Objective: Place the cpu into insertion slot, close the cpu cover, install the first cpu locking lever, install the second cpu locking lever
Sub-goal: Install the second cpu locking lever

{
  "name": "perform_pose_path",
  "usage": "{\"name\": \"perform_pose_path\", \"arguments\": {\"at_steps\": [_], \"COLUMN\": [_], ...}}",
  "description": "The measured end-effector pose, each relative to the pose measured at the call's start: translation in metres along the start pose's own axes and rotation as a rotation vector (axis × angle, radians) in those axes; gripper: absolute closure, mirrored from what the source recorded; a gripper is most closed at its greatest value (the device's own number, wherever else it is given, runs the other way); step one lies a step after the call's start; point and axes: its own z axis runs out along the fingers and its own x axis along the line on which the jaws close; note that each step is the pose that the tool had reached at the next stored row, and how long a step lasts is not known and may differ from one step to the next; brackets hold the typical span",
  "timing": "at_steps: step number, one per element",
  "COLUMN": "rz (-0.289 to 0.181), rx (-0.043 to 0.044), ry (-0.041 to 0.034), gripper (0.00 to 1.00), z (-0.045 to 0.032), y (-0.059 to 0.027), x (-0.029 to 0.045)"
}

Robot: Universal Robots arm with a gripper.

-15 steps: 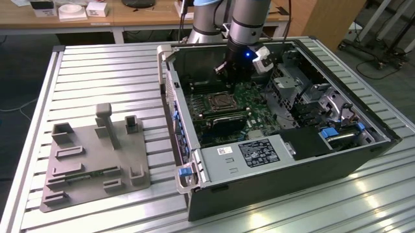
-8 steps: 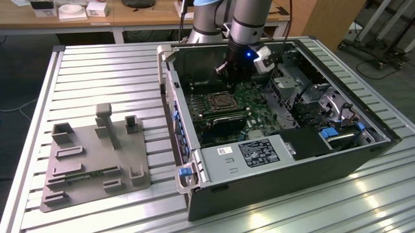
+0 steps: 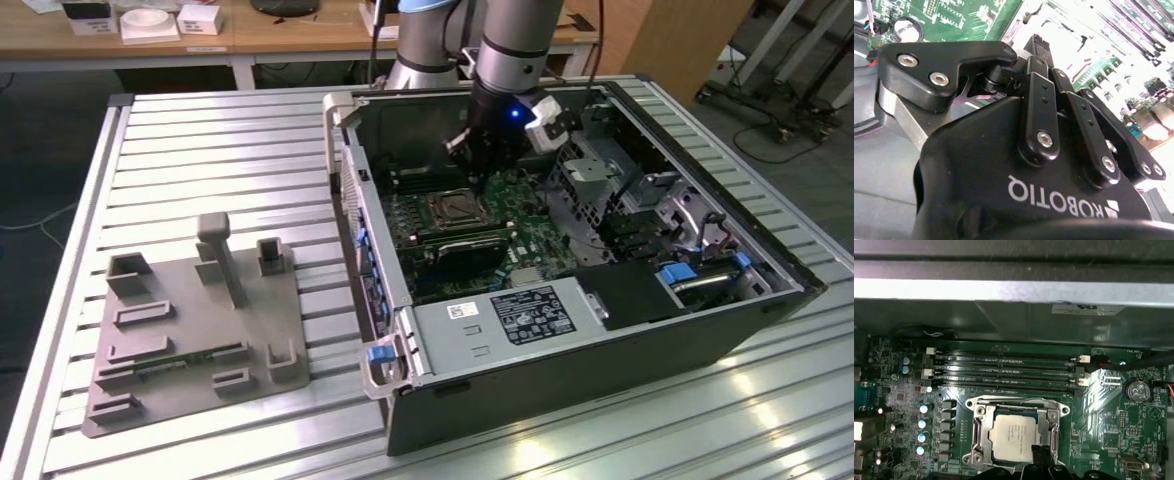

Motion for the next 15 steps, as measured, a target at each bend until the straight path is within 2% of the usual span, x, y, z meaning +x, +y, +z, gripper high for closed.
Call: {"name": "perform_pose_path", "arguments": {"at_steps": [5, 15], "rz": [0.000, 0.000], "rx": [-0.0002, 0.0002], "ry": [0.0000, 0.0000], "gripper": [0.90, 0.90], "z": [-0.0033, -0.0042], "y": [-0.0036, -0.0199], "x": [0.0001, 0.0009]}}
